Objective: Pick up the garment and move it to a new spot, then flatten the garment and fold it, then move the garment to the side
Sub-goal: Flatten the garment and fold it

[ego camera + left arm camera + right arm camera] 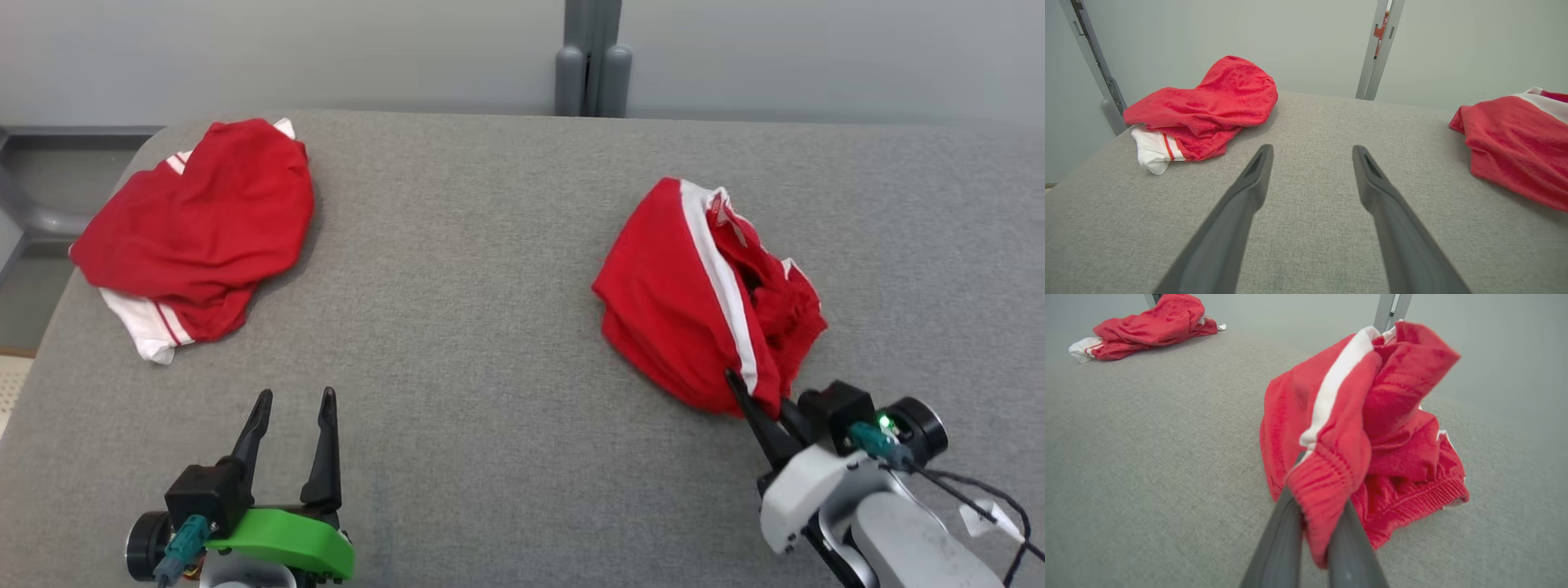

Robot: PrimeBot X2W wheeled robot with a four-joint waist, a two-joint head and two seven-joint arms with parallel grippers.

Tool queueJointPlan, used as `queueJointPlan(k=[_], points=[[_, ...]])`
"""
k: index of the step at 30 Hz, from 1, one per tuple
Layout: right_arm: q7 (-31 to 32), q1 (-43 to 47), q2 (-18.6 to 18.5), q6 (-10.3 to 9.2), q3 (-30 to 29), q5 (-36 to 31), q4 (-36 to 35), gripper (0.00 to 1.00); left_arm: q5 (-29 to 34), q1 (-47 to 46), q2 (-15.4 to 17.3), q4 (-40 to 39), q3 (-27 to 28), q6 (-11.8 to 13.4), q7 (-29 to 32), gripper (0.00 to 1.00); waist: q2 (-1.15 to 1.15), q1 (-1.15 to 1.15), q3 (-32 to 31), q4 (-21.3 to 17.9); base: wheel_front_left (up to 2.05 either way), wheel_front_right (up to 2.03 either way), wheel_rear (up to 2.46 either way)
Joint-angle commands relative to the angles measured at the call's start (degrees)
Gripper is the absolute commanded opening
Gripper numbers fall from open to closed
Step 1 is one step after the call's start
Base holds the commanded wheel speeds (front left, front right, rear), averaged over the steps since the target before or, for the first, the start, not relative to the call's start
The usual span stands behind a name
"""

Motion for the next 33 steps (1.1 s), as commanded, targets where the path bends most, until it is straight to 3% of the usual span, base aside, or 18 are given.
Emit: queueJointPlan(k=[1,9,10,11,12,23,28,33], points=[[-0.2,2.9,-1.0,0.02,0.6,-0.6,-1.6,0.00,0.7,0.8,0.1,0.2,-0.2,-0.2,0.0,1.00,0.00,0.00,-2.1,-3.1,0.00,0.00,0.00],[-0.2,12.9,-4.5,0.01,-0.5,0.9,-5.4,0.00,0.3,1.3,0.1,0.7,-1.4,-0.2,0.0,1.00,0.00,0.00,-2.7,-6.5,0.00,0.00,0.00],[-0.2,13.5,-4.4,0.01,-1.0,1.2,-5.7,0.18,0.3,1.4,0.1,0.9,-1.5,-0.2,0.0,1.00,0.00,0.00,-2.8,-6.8,0.00,0.00,0.00],[-0.2,13.9,-4.0,0.01,-1.8,1.6,-6.2,0.53,0.3,1.5,0.1,1.0,-1.6,-0.2,0.0,1.00,0.00,0.00,-2.9,-7.0,0.00,0.00,0.00],[-0.2,14.5,-3.5,0.02,-2.5,2.0,-6.9,1.00,0.2,1.6,0.1,1.0,-1.5,-0.2,0.0,1.00,0.00,0.00,-3.0,-7.3,0.00,0.00,0.00],[-0.2,18.8,0.4,0.02,-12.2,0.2,-21.0,1.00,0.5,2.1,0.5,1.0,-1.4,-0.2,0.0,1.00,0.00,0.00,-3.7,-8.4,0.00,0.00,0.00],[-0.2,20.5,4.4,0.01,-17.9,-1.5,-23.1,1.00,0.7,2.1,1.0,0.9,-1.4,-0.2,0.0,1.00,0.00,0.00,-3.8,-8.8,0.00,0.00,0.00],[-0.2,20.3,6.4,0.01,-18.4,-2.7,-23.5,1.00,1.1,0.5,1.9,1.2,-2.0,-0.2,0.0,1.00,0.00,0.00,-3.1,-10.0,0.00,0.00,0.00]])
